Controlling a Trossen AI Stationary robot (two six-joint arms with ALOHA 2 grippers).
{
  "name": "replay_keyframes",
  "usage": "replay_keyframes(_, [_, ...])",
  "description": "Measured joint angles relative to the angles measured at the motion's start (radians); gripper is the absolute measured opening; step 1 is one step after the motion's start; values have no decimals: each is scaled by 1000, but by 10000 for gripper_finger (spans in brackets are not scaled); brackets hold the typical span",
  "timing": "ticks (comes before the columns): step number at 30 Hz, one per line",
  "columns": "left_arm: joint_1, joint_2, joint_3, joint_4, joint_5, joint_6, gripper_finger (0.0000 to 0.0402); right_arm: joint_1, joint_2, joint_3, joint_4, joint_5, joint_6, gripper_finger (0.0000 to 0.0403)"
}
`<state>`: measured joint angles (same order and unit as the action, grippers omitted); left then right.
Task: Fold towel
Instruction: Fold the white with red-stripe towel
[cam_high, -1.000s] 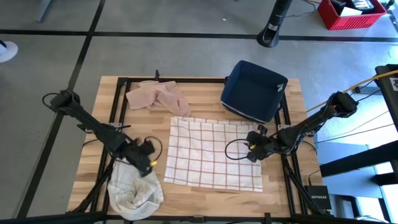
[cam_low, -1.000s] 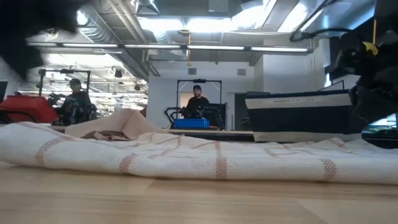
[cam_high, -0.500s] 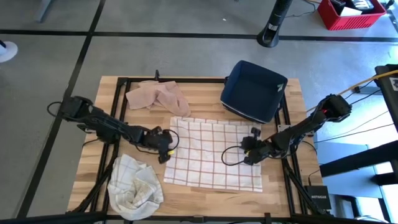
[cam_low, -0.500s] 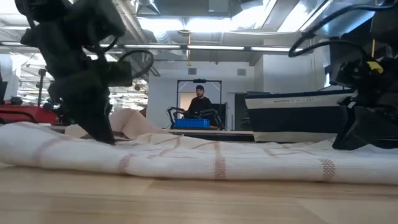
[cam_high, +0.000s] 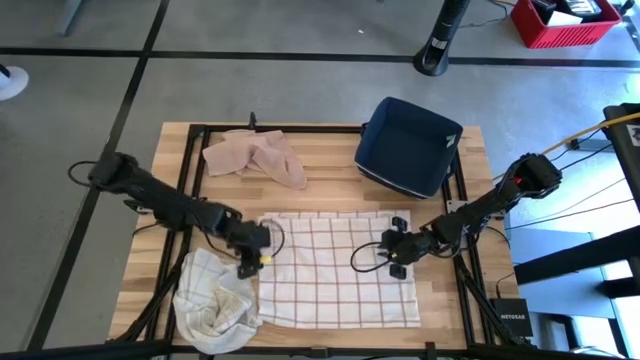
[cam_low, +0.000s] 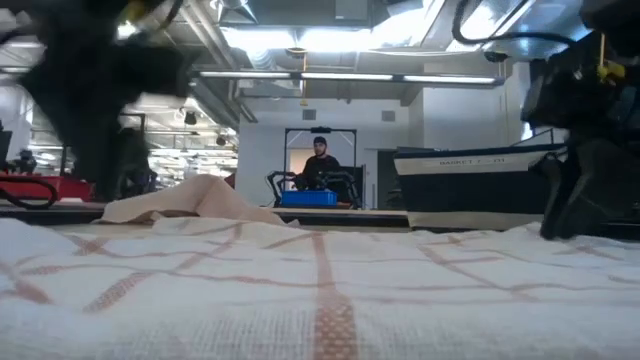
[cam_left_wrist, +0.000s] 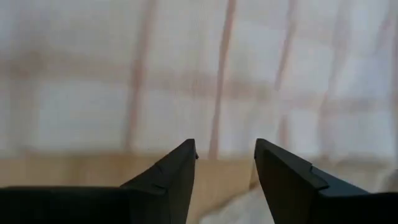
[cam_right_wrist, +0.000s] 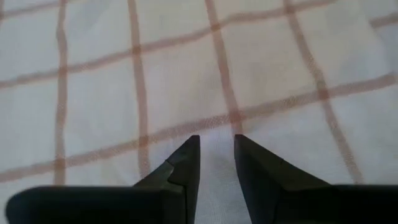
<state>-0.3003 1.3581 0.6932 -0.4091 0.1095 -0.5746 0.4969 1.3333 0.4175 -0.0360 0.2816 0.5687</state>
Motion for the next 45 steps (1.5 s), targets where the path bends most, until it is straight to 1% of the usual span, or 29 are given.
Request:
replay_keyframes(2, [35,-64,13,-71,-69,11,159,0,-9,27,-43,52,2,101])
replay_keyframes(6, [135,-152,9,-152,-224,12,159,-2,-15,67,-111,219,25,112])
replay_keyframes(8, [201,-165,-18,-158,-241,12,159,-2,-16,77,-128,259,26,128])
replay_keyframes(11, [291,-152,-75,-161,-214,35,159,-28,-15,79,-145,252,27,162])
replay_keyframes(14, [368,-137,-131,-92,-163,94,159,-59,-15,79,-158,213,28,198])
replay_keyframes(16, [400,-131,-163,-36,-135,152,159,-71,-15,79,-153,197,28,218])
replay_keyframes(18, [420,-130,-186,68,-96,209,159,-74,-15,79,-146,197,28,232])
replay_keyframes(20, [436,-130,-208,106,-63,271,159,-72,-15,79,-144,197,23,242])
replay_keyframes(22, [446,-129,-220,126,-57,315,159,-72,-15,79,-147,192,4,247])
replay_keyframes(26, [453,-130,-239,137,-49,322,159,-72,-15,79,-152,170,-2,248])
replay_keyframes(32, [453,-130,-283,281,-22,322,159,-72,-15,79,-149,170,-41,248])
replay_keyframes(36, [453,-130,-295,277,-15,312,154,-72,-15,79,-162,170,-54,248])
replay_keyframes(38, [453,-130,-297,259,-15,298,144,-72,-15,79,-179,182,-54,248])
replay_keyframes(41, [453,-130,-297,266,-14,294,120,-74,-16,79,-201,233,-46,247])
replay_keyframes(45, [453,-130,-297,271,43,294,67,-117,-41,79,-216,242,-46,247])
